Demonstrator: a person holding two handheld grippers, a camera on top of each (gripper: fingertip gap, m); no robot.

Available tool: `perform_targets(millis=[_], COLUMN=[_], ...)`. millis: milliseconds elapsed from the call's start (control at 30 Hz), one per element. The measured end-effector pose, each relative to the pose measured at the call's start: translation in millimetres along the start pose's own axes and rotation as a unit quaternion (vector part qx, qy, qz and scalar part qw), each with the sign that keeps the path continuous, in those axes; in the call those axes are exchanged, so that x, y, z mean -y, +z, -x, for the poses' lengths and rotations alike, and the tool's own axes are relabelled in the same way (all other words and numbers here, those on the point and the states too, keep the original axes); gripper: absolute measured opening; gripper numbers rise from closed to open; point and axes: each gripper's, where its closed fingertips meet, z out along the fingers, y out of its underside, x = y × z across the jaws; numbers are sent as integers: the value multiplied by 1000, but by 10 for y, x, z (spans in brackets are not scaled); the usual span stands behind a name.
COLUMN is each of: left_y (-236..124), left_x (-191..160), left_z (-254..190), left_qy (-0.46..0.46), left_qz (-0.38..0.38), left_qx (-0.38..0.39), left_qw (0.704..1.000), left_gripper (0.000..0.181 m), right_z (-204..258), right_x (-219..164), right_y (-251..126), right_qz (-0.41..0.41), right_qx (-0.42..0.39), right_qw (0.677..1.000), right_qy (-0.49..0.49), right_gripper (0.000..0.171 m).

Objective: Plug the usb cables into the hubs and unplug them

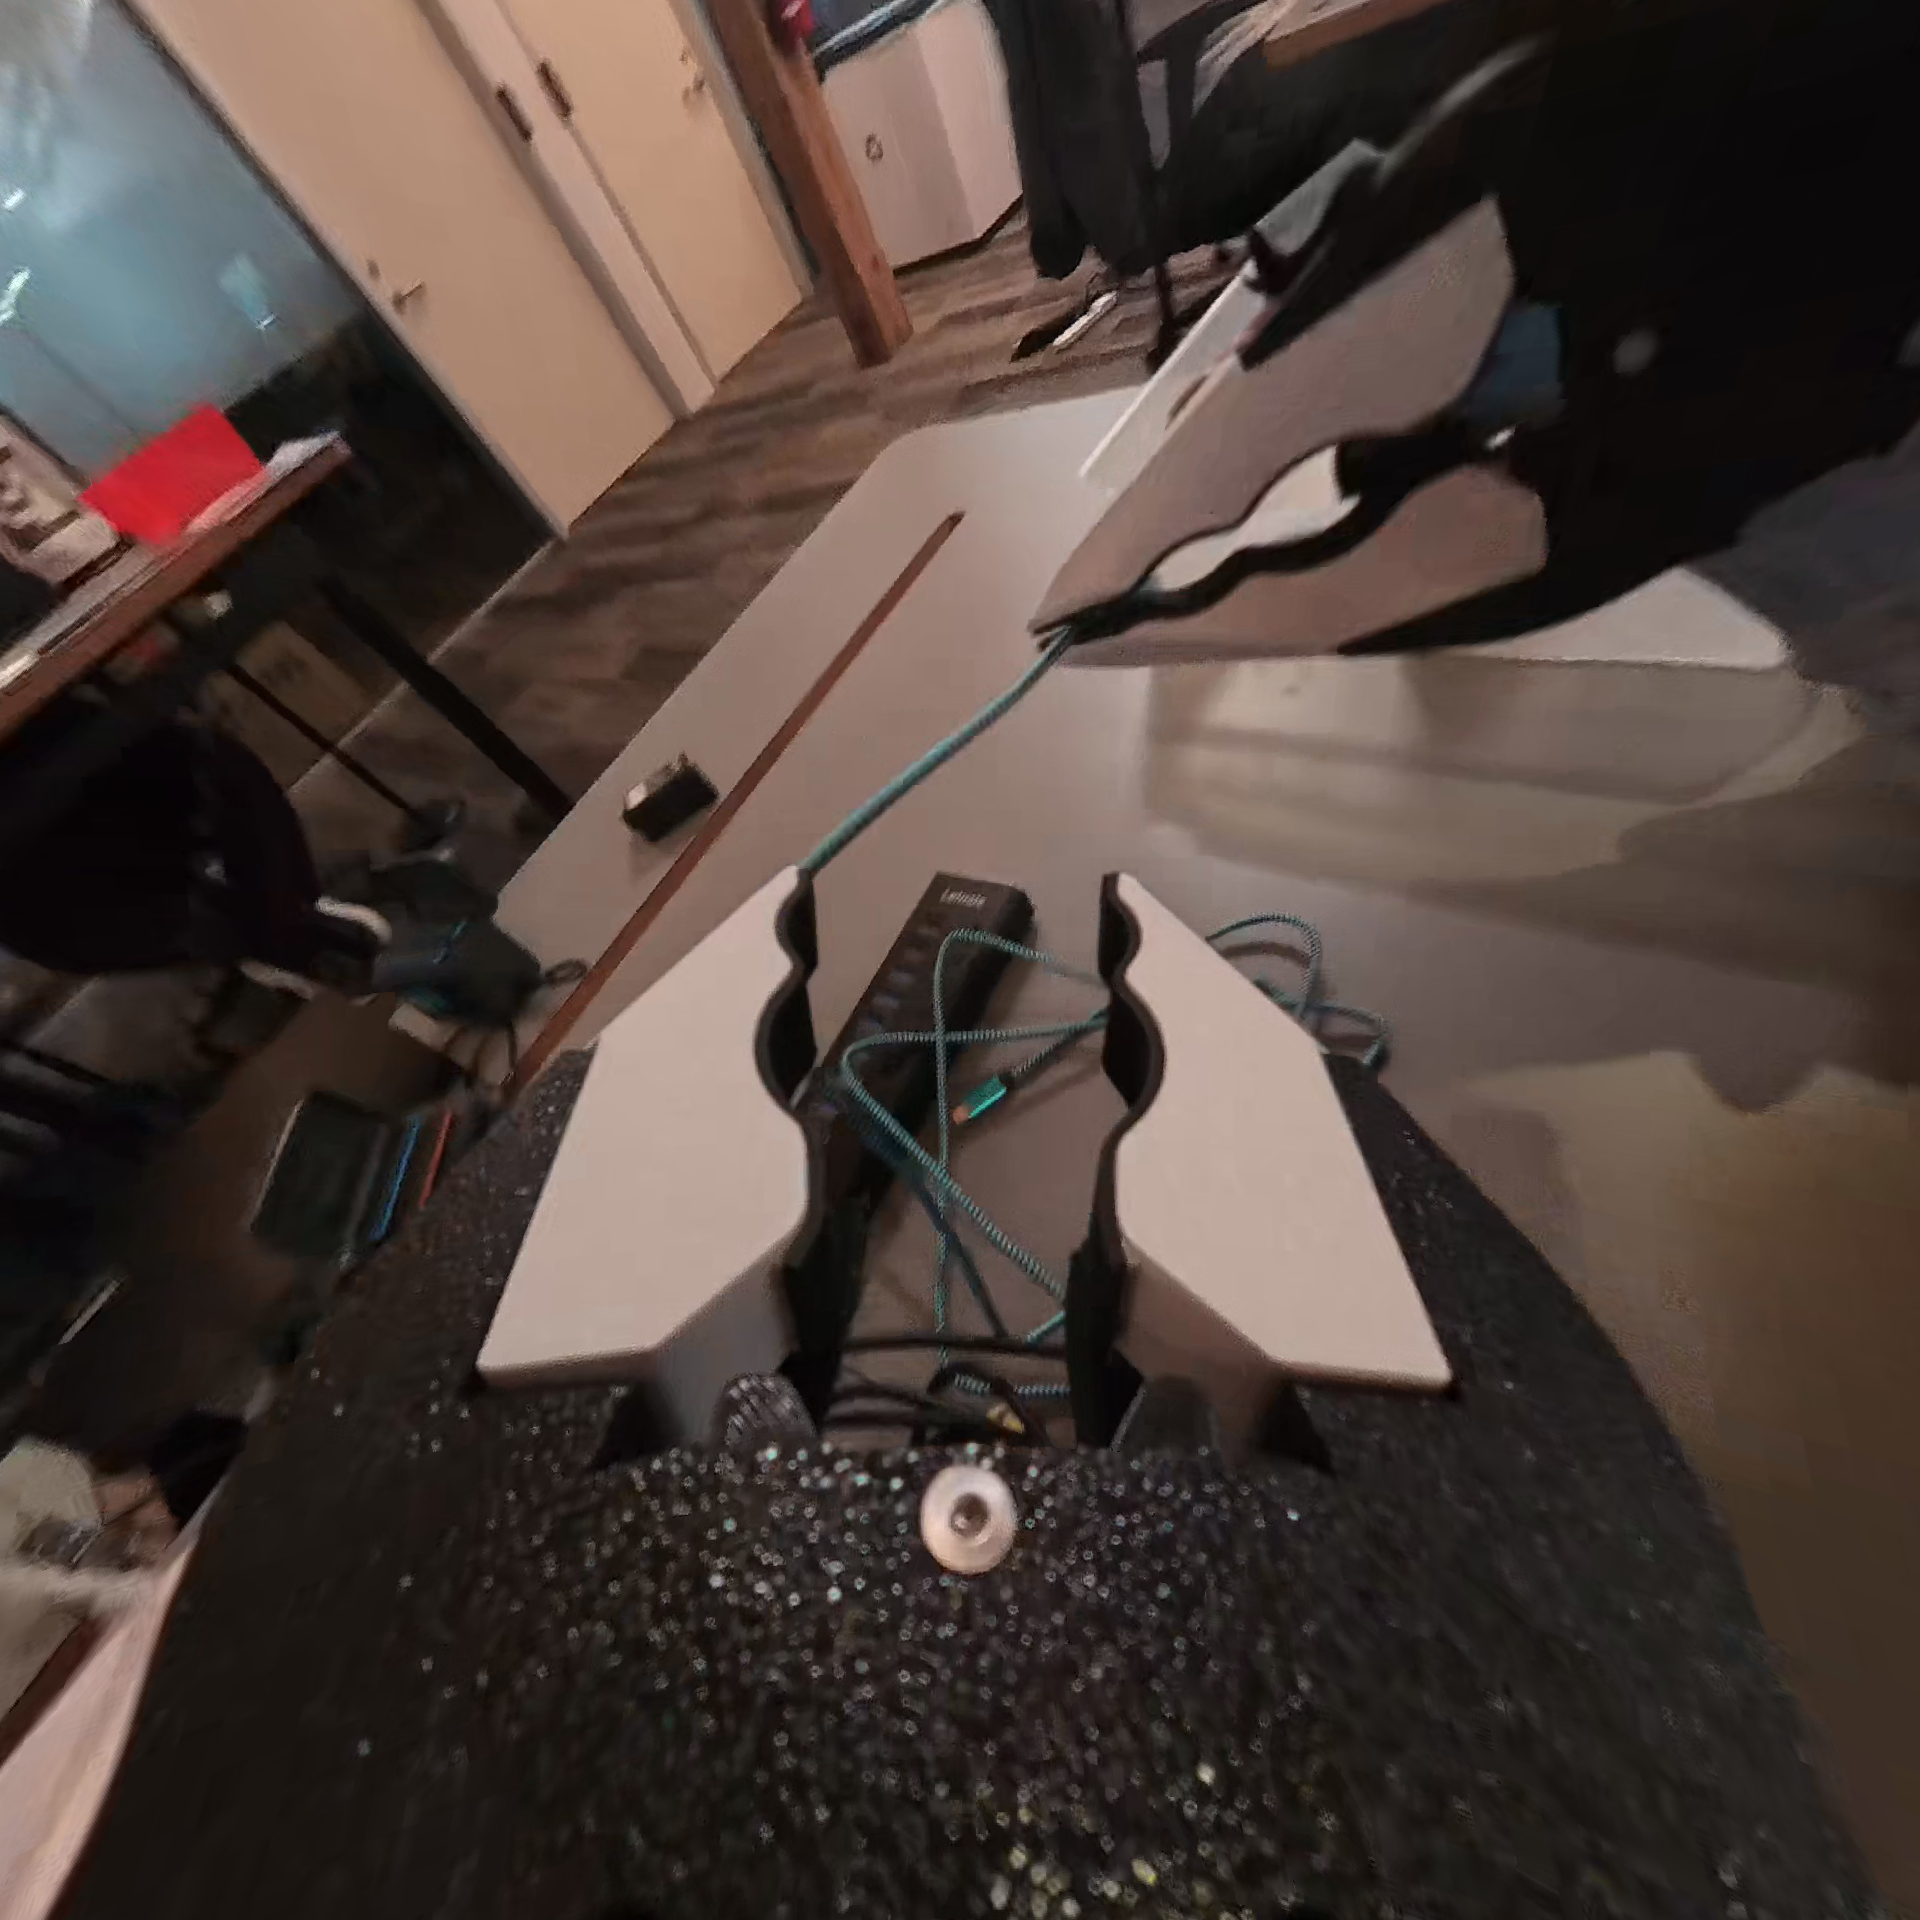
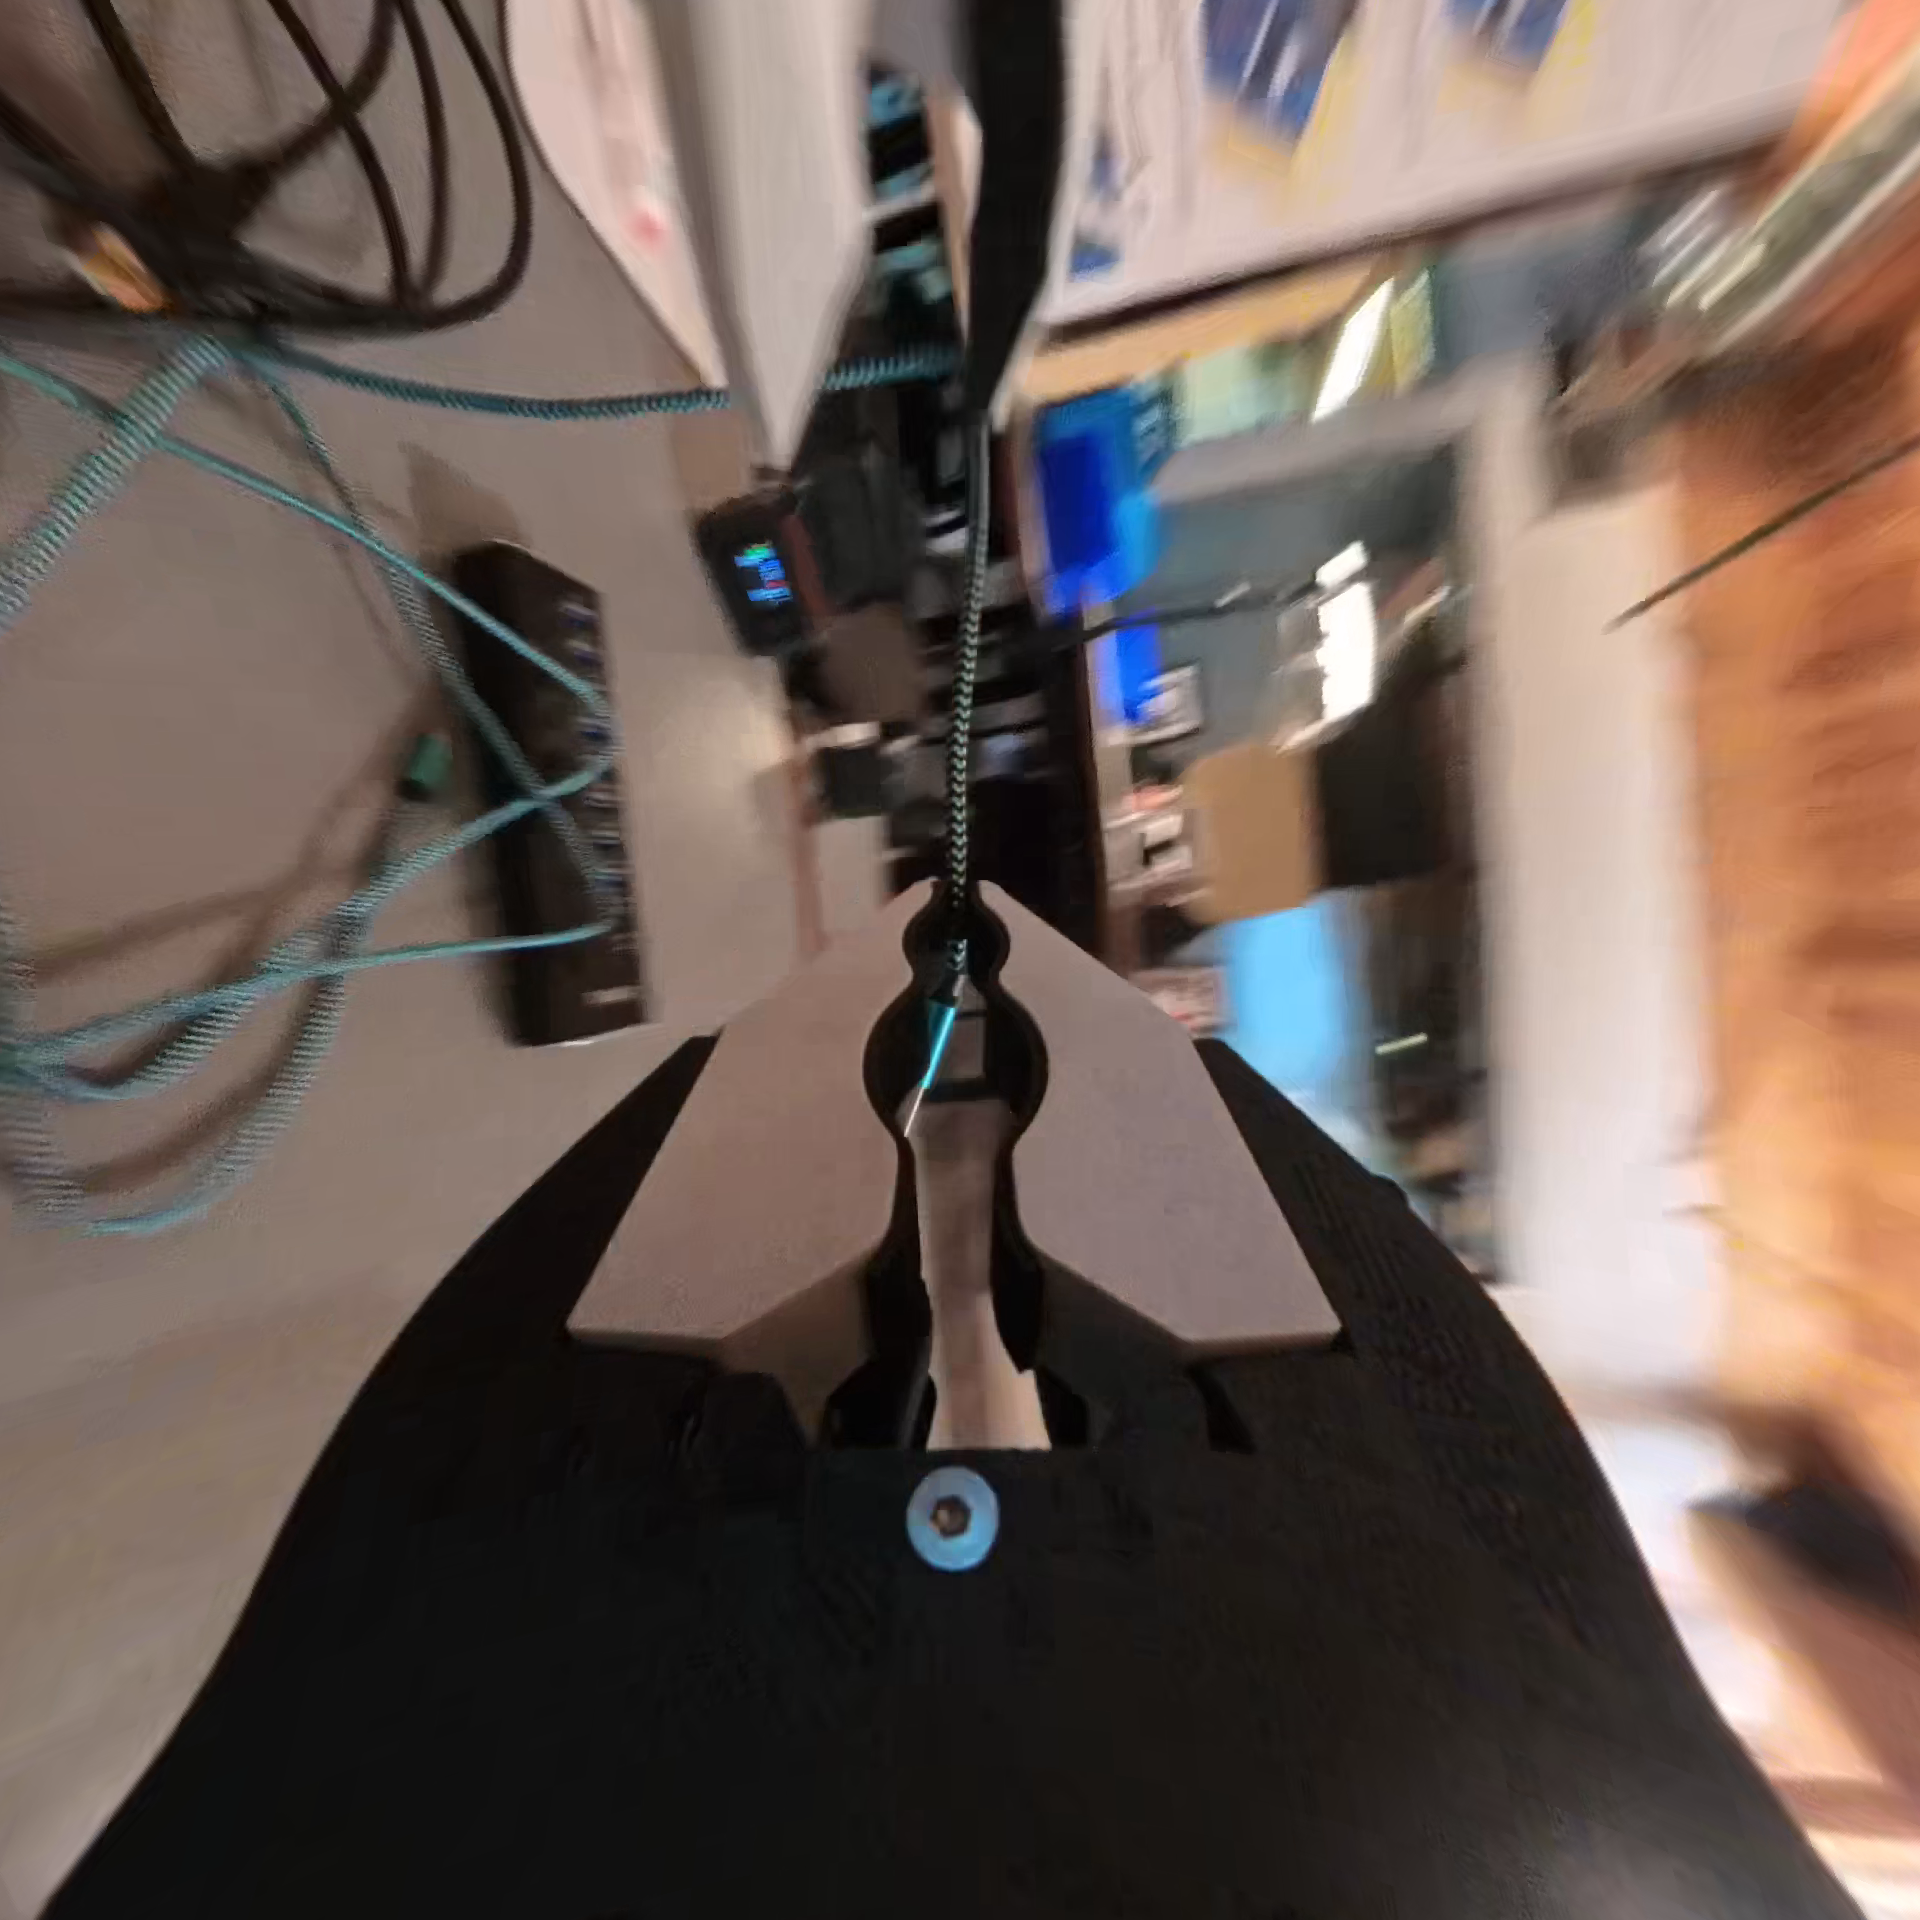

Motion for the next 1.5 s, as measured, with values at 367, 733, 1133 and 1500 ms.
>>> perform_targets(millis=[367,733,1133,1500], left_y=[-10,-111,-246,-540], left_x=[215,490,582,665], left_z=[-700,-146,-394,-436], left_qy=[-183,-202,-50,-37], left_qz=[41,-220,-343,-326], left_qx=[-323,-130,0,-55], left_qw=[928,946,938,943], left_gripper=[17,0,0,44], right_z=[-122,-554,-623,-451], right_x=[503,430,1026,997], right_y=[-393,-515,-503,-554], right_qz=[-79,-218,-374,-232], right_qx=[-194,-51,163,7], right_qw=[912,846,544,913], right_qy=[-354,484,733,336], right_gripper=[0,49,5,3])
